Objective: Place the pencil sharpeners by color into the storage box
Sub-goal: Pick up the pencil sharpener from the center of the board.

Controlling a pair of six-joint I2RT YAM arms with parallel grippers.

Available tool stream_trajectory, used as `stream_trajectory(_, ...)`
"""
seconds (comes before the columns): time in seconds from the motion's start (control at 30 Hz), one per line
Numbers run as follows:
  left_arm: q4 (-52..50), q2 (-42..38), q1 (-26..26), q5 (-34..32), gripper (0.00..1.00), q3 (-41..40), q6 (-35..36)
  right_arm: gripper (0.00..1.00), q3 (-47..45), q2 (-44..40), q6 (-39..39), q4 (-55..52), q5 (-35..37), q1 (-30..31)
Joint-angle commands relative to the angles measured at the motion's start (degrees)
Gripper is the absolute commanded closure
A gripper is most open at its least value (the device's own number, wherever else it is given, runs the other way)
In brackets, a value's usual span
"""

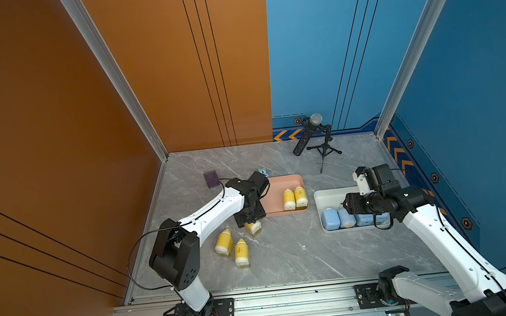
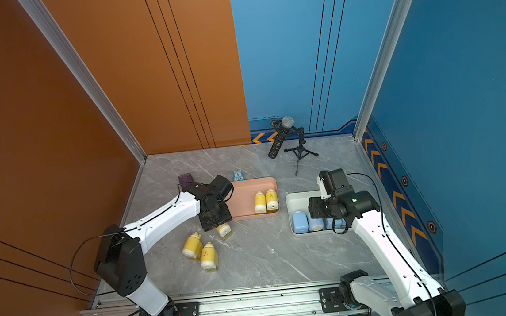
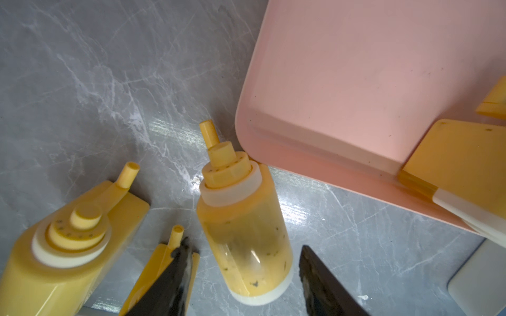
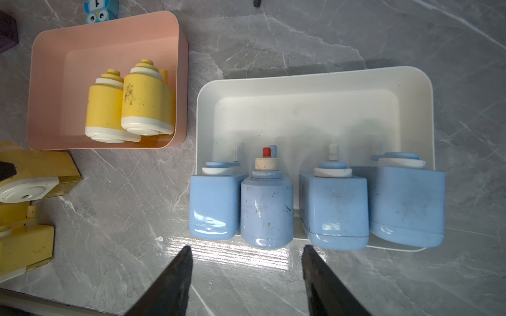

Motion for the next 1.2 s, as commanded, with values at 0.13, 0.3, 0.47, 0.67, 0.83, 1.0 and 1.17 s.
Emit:
stream_trajectory(0.13, 0.96, 1.79, 1.26, 1.16, 0.40, -2.62, -0.86, 0.35, -0.85, -1.58, -0.73, 0.87, -0.80, -0.50)
stream_trajectory(0.3, 2.11, 2.58, 1.45, 1.65, 0.42, -3.85, -0.88, 0.35, -0.76, -1.89, -0.61, 0.84, -1.05, -0.58)
stream_trajectory(0.47, 2.99, 3.43, 1.63, 2.07, 0.44, -4.76, -0.71, 0.35, -0.59, -1.84, -0.66, 0.80, -1.32, -0.84)
stream_trajectory(0.67, 2.90, 2.62, 1.49, 2.22, 0.52, -5.38, -0.61, 0.35, -0.68, -1.93, -0.66, 0.88, -1.36, -1.05)
stream_trajectory(0.83, 2.78, 1.25, 1.19, 3.29, 0.57, -6.00, -0.38, 0.35, -0.69, -2.20, -0.57, 0.84, -1.44, -1.36)
stream_trajectory(1.0, 2.80, -0.83, 0.71, 4.82, 0.58, -6.87, -0.31, 0.35, -0.72, -2.16, -0.57, 0.82, -1.31, -1.70)
stream_trajectory(1.17, 2.76, -4.41, -0.28, 5.80, 0.59, -7.47, -0.29, 0.35, -0.59, -2.46, -0.38, 0.80, -1.21, -1.95)
